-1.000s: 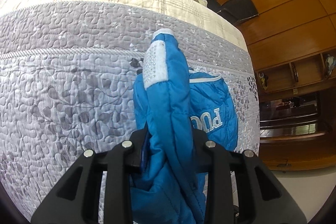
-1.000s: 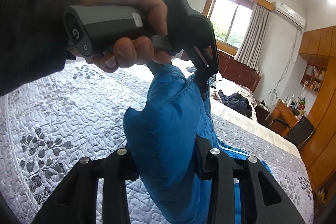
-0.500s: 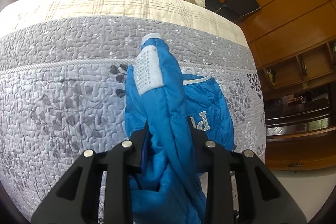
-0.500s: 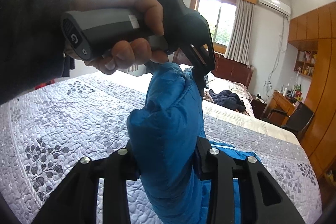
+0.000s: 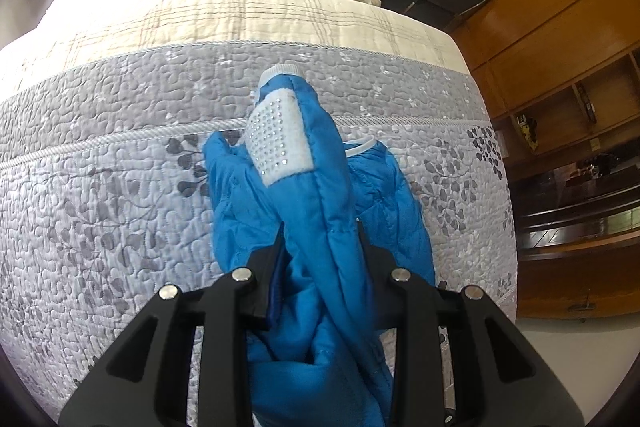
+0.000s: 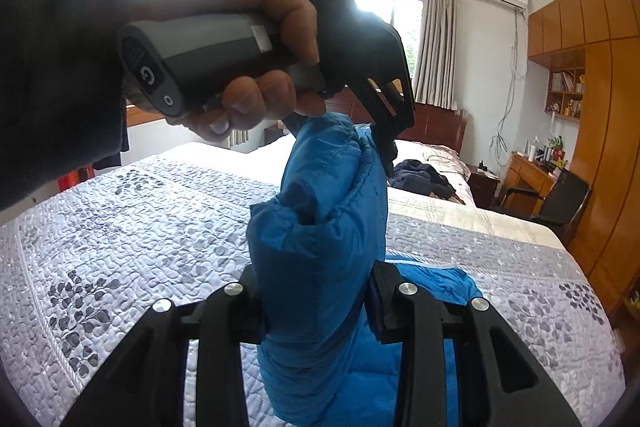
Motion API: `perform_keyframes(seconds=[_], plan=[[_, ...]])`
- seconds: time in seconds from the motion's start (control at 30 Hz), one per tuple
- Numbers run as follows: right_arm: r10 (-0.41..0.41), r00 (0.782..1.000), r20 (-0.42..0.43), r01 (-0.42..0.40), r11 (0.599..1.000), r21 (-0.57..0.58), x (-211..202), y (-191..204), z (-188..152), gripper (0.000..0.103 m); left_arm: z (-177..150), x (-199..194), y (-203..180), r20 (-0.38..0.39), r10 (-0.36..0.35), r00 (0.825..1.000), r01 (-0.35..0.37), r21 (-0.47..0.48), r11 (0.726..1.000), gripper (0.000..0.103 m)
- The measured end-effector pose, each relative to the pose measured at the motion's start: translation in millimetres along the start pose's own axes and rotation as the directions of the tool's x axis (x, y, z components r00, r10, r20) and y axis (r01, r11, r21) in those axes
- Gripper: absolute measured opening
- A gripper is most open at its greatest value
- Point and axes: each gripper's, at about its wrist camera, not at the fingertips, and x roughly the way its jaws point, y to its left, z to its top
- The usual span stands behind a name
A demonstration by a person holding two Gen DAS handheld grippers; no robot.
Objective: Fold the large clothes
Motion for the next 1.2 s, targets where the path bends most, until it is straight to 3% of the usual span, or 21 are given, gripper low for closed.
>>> perform_keyframes(seconds=[0.6, 1.2], plan=[[-0.015, 1.0, -0.015, 0.016, 0.997, 0.081, -13, -46, -19, 0.036, 5, 40, -59, -0.03, 0.044, 0.999, -0.042, 0.061, 0.997, 0.029], [-0.031, 0.998, -0.06, 0.041, 0.983, 0.176, -14, -93, -54, 0.036, 7, 107, -99, -0.085, 0.073, 0.994, -0.064, 0.108, 0.992, 0.03]])
